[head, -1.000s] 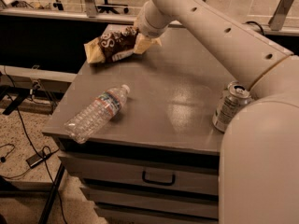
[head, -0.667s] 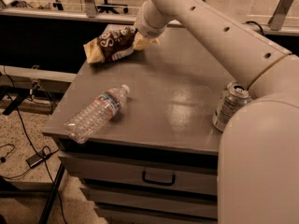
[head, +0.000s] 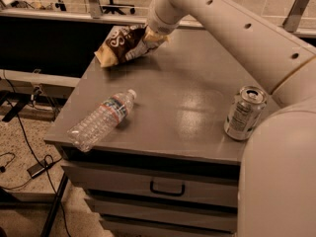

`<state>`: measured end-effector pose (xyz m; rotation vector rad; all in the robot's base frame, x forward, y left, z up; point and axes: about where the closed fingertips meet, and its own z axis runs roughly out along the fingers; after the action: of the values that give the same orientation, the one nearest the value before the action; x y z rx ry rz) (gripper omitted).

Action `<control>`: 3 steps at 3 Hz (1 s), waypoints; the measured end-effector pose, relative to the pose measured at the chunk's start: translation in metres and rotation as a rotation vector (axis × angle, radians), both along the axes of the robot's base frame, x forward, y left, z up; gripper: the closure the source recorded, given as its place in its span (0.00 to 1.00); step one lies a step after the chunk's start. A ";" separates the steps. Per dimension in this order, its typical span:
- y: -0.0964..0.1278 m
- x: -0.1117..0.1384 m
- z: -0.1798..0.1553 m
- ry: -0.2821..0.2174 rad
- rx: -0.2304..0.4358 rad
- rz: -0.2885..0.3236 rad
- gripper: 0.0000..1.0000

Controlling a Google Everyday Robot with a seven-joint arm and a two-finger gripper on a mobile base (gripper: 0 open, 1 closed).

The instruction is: Pick brown chip bag

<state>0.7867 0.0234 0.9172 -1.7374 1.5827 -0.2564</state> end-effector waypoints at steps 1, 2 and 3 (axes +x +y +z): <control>-0.012 -0.006 0.040 -0.072 0.061 -0.041 1.00; -0.018 -0.016 0.076 -0.140 0.114 -0.056 1.00; -0.020 -0.025 0.101 -0.185 0.177 -0.056 1.00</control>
Offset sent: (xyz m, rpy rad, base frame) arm -0.0320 -0.0301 0.1275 0.1840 -0.2359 -0.0803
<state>0.7614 0.0038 1.0183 -1.4912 1.4746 -0.2868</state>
